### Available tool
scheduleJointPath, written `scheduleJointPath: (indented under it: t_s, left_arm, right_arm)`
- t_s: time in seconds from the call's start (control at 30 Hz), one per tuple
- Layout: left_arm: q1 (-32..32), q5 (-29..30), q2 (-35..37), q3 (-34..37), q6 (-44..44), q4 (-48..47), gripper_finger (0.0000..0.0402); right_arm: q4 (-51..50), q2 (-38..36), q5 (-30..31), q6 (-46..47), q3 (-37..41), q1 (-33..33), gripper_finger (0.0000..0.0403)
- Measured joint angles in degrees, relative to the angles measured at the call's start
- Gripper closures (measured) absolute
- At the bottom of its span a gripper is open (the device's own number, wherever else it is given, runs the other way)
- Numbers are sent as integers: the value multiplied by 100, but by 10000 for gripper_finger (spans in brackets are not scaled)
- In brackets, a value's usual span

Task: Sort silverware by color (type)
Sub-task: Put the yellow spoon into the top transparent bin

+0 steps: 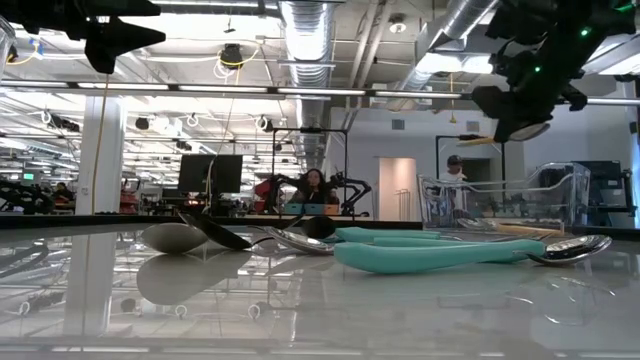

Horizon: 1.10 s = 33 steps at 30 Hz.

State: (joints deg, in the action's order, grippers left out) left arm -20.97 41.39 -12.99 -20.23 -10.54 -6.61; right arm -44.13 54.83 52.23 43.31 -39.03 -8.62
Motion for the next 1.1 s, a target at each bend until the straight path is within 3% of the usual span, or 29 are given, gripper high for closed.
scheduleJointPath:
  t_s: [0.4, 0.7, 1.1]
  left_arm:
    - [0, -48, 0, 0, -5, 4, 185]
    - [0, 2, 0, 0, -3, 11, 185]
    - [-2, 2, 0, 0, 27, 7, 185]
  right_arm:
    - [-57, -580, -199, -481, 6, 416, 354]
    - [1350, -1610, -561, -851, 1163, 512, 361]
    - [1466, -1844, -987, -610, 1619, 160, 361]
